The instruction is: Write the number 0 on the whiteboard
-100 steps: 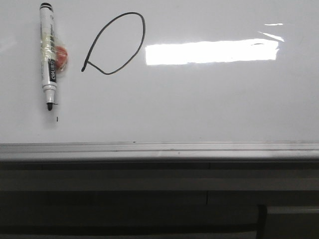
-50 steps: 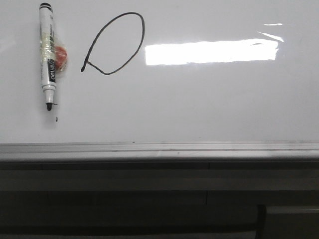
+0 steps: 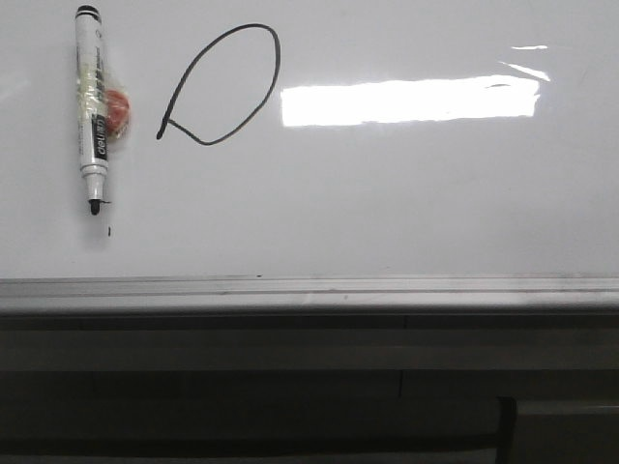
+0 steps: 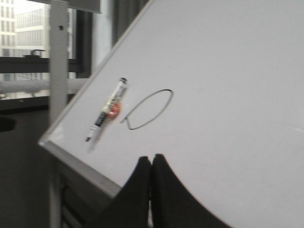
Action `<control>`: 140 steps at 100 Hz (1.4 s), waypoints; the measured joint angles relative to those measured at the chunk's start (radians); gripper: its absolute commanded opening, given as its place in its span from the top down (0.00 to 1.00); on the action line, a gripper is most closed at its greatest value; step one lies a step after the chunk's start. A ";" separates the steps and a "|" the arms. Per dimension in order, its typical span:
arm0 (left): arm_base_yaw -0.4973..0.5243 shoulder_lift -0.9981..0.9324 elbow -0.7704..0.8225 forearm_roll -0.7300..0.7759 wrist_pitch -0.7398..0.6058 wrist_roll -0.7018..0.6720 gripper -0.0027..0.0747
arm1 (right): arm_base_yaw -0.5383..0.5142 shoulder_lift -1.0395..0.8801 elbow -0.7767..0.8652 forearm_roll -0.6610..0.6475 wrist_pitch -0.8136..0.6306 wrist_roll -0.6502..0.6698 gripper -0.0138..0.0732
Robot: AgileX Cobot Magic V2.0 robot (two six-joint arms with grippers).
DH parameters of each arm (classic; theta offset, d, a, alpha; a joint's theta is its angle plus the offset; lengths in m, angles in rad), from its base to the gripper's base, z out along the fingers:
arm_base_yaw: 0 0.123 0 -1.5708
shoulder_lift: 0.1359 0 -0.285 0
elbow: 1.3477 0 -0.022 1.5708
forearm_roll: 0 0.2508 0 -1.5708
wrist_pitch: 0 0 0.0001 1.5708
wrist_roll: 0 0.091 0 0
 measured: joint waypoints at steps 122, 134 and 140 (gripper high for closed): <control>0.000 0.000 0.000 0.002 0.000 0.000 0.99 | -0.885 0.000 0.000 -0.061 0.435 0.071 0.91; 0.000 0.000 0.000 0.002 0.000 0.000 0.99 | -0.885 0.000 0.000 -0.064 0.435 0.076 0.91; 0.000 0.000 0.000 0.002 0.000 0.000 0.99 | -0.885 0.000 0.000 -0.064 0.436 0.077 0.91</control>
